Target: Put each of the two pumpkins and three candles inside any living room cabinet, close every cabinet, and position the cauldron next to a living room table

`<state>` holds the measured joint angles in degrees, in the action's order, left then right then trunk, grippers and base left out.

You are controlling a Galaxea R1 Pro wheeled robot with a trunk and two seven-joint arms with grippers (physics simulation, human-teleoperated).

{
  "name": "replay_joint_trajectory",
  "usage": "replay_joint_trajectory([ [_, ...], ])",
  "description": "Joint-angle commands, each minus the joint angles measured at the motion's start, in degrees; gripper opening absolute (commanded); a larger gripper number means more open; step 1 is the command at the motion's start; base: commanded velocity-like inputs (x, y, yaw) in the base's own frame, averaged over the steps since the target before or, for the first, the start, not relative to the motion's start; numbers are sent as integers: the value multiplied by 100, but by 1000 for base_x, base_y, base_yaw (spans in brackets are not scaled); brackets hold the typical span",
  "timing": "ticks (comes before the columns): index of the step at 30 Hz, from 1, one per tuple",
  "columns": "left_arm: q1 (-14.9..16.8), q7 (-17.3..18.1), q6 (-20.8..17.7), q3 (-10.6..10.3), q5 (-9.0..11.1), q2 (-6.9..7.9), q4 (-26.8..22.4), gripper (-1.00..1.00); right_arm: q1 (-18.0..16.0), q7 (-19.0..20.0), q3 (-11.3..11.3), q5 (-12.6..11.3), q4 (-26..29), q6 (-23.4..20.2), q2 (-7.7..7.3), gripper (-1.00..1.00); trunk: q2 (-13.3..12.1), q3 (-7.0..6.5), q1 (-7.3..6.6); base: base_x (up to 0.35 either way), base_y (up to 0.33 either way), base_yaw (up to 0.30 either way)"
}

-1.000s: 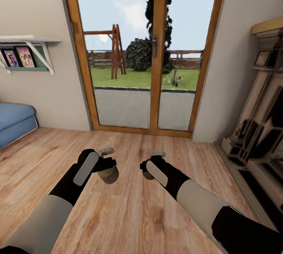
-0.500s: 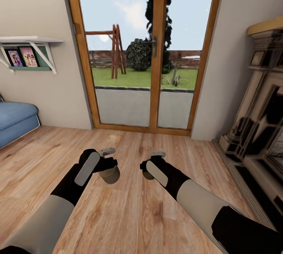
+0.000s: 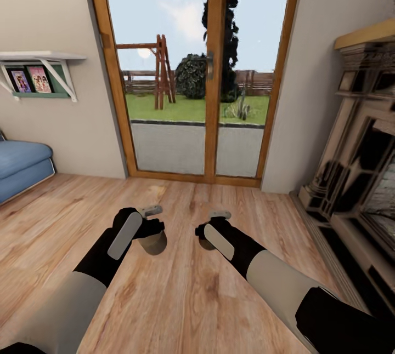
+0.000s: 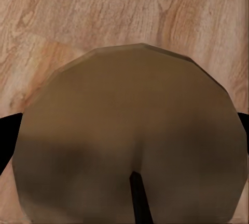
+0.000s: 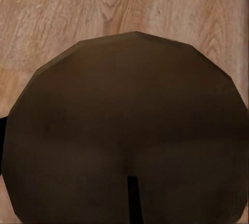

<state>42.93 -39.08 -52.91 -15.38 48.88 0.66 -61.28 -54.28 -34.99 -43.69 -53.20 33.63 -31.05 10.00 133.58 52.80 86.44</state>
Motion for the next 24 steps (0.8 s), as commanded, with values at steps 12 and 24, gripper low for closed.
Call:
replay_joint_trajectory([
  [12,5,-56,-10,-17,52,2,-7,-100,-6,-34,-24,-33,3,28,0,-100,3,6,-4,-309,-87,0],
  [24,5,-56,-9,-17,52,-5,-7,-100,-6,-16,-25,-33,3,61,0,-100,3,6,-4,-322,-90,0],
])
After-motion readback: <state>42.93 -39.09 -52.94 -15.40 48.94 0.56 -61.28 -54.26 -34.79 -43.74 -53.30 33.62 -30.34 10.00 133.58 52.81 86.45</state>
